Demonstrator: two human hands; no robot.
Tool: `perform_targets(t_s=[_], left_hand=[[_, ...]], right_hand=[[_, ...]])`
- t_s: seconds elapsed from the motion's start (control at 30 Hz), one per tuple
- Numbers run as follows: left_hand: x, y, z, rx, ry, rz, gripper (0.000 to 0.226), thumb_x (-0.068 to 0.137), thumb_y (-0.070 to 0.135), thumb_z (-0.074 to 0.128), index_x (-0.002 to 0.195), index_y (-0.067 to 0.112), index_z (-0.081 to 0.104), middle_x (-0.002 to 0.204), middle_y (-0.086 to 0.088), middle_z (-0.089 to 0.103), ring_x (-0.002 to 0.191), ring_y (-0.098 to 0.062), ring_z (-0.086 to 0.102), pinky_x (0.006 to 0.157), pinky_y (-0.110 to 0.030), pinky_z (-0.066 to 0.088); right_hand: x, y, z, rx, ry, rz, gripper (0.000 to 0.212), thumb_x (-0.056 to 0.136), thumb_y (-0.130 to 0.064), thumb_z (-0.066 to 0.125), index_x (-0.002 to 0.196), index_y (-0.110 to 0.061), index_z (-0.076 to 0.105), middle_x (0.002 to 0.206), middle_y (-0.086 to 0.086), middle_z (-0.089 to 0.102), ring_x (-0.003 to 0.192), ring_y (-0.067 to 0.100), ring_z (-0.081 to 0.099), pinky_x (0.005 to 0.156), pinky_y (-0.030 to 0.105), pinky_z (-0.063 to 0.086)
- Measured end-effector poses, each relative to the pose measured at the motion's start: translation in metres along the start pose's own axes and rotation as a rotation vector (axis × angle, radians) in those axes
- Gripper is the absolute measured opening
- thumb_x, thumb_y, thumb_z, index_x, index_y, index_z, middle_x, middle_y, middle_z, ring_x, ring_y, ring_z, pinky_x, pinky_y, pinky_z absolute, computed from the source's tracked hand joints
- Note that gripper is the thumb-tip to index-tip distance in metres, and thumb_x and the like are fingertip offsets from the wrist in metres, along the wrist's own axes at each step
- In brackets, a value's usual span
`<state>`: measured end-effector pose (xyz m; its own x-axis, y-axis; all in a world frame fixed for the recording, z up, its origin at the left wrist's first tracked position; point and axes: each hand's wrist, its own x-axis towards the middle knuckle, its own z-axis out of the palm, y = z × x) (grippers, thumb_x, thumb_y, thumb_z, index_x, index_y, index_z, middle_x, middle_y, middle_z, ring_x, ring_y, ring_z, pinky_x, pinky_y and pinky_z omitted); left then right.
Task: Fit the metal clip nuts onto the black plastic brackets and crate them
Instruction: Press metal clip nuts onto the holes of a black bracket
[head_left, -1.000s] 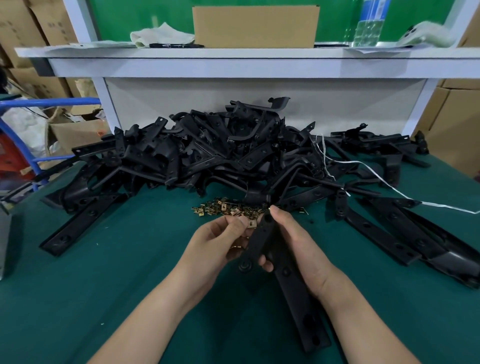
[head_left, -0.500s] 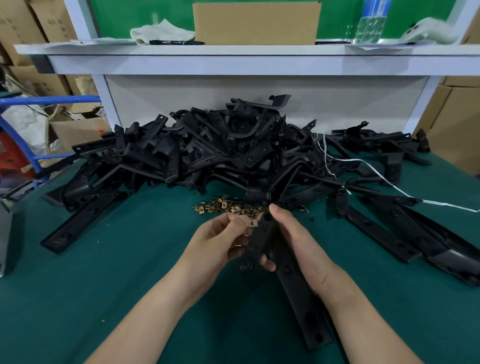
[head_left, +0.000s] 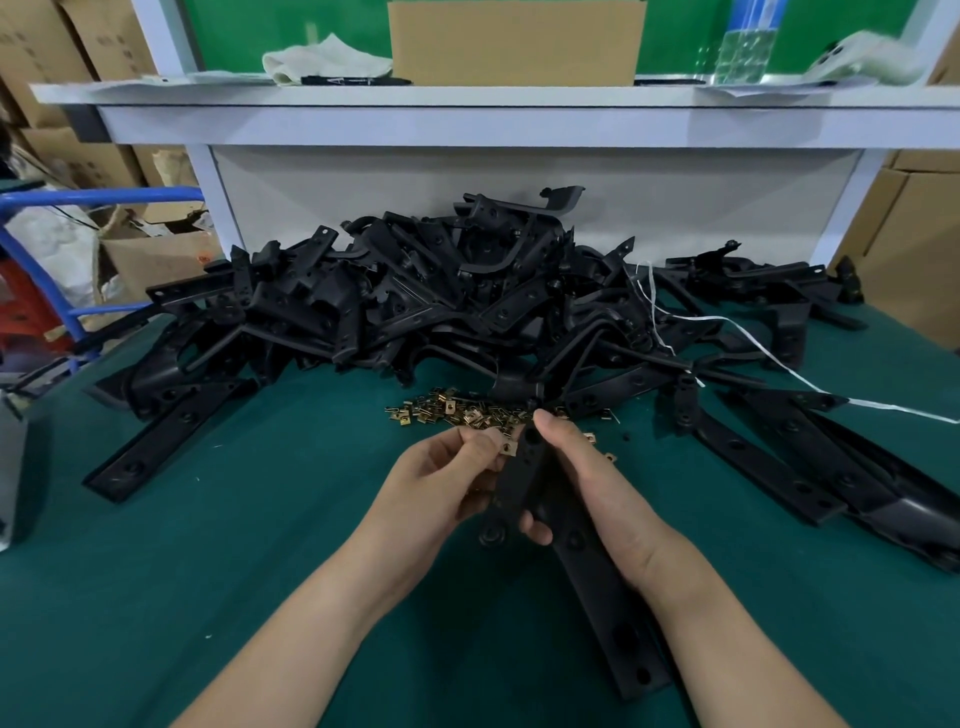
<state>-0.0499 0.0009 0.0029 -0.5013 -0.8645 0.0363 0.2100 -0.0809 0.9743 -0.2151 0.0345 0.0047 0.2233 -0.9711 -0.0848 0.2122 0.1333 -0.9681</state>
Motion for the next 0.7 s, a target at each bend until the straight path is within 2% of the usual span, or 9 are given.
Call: perform_targets(t_s=[0.13, 0.2, 0.27, 0.33, 0.47, 0.53, 0.6, 0.7], left_hand=[[-0.002, 0.002, 0.004, 0.030, 0.039, 0.012, 0.028, 0.097, 0.037, 0.060, 0.087, 0.011, 0.062, 0.094, -0.037, 0.067, 0.079, -0.053, 0.066, 0.089, -0.064, 0.045], [-0.003, 0.002, 0.004, 0.037, 0.028, 0.028, 0.028, 0.102, 0.034, 0.058, 0.085, 0.012, 0.062, 0.090, -0.034, 0.070, 0.076, -0.052, 0.069, 0.084, -0.056, 0.049], [-0.006, 0.004, 0.004, 0.081, 0.019, 0.041, 0.031, 0.104, 0.034, 0.055, 0.088, 0.008, 0.061, 0.082, -0.031, 0.071, 0.074, -0.048, 0.071, 0.072, -0.040, 0.054], [-0.008, 0.006, 0.005, 0.121, 0.026, 0.060, 0.032, 0.103, 0.035, 0.056, 0.089, 0.007, 0.061, 0.075, -0.027, 0.072, 0.071, -0.045, 0.073, 0.064, -0.030, 0.055], [-0.012, 0.007, 0.013, 0.176, 0.092, 0.106, 0.030, 0.103, 0.038, 0.056, 0.088, 0.013, 0.064, 0.068, -0.021, 0.071, 0.066, -0.039, 0.074, 0.059, -0.030, 0.056], [-0.014, 0.005, 0.017, 0.213, 0.106, 0.144, 0.023, 0.102, 0.038, 0.055, 0.097, 0.020, 0.068, 0.069, -0.012, 0.072, 0.069, -0.032, 0.075, 0.063, -0.028, 0.056], [-0.015, 0.004, 0.020, 0.274, 0.102, 0.181, 0.012, 0.100, 0.039, 0.057, 0.105, 0.035, 0.068, 0.073, -0.003, 0.071, 0.077, -0.024, 0.075, 0.076, -0.025, 0.056], [-0.017, 0.005, 0.022, 0.399, 0.116, 0.232, 0.021, 0.096, 0.038, 0.064, 0.117, 0.044, 0.061, 0.085, 0.011, 0.075, 0.090, -0.005, 0.071, 0.079, -0.010, 0.048]], right_hand=[[0.001, -0.002, 0.002, 0.002, 0.025, 0.009, 0.062, 0.093, -0.066, 0.050, 0.099, -0.008, 0.072, 0.068, 0.009, 0.062, 0.055, 0.018, 0.052, 0.053, 0.029, 0.040], [0.001, -0.002, 0.003, -0.019, 0.049, 0.012, 0.059, 0.091, -0.067, 0.051, 0.086, -0.012, 0.070, 0.065, 0.012, 0.060, 0.053, 0.021, 0.049, 0.053, 0.030, 0.039], [0.001, -0.003, 0.003, -0.019, 0.065, 0.011, 0.058, 0.091, -0.067, 0.051, 0.083, -0.011, 0.066, 0.063, 0.014, 0.058, 0.053, 0.023, 0.047, 0.051, 0.030, 0.038], [0.000, -0.003, 0.004, -0.027, 0.067, 0.017, 0.060, 0.091, -0.068, 0.050, 0.082, -0.010, 0.064, 0.064, 0.016, 0.058, 0.052, 0.024, 0.047, 0.053, 0.031, 0.039], [0.000, -0.003, 0.004, -0.046, 0.077, 0.019, 0.063, 0.088, -0.072, 0.052, 0.076, -0.011, 0.065, 0.065, 0.016, 0.058, 0.053, 0.024, 0.047, 0.058, 0.034, 0.041], [0.001, -0.003, 0.004, -0.033, 0.141, -0.023, 0.063, 0.087, -0.072, 0.052, 0.078, -0.013, 0.069, 0.065, 0.016, 0.060, 0.053, 0.024, 0.050, 0.055, 0.033, 0.042], [0.004, -0.003, 0.004, -0.029, 0.241, -0.094, 0.058, 0.086, -0.071, 0.054, 0.083, -0.016, 0.073, 0.065, 0.014, 0.063, 0.053, 0.023, 0.055, 0.050, 0.030, 0.045], [0.006, -0.004, 0.006, 0.038, 0.351, -0.199, 0.045, 0.082, -0.065, 0.060, 0.085, -0.021, 0.071, 0.074, 0.007, 0.068, 0.060, 0.019, 0.062, 0.049, 0.029, 0.049]])
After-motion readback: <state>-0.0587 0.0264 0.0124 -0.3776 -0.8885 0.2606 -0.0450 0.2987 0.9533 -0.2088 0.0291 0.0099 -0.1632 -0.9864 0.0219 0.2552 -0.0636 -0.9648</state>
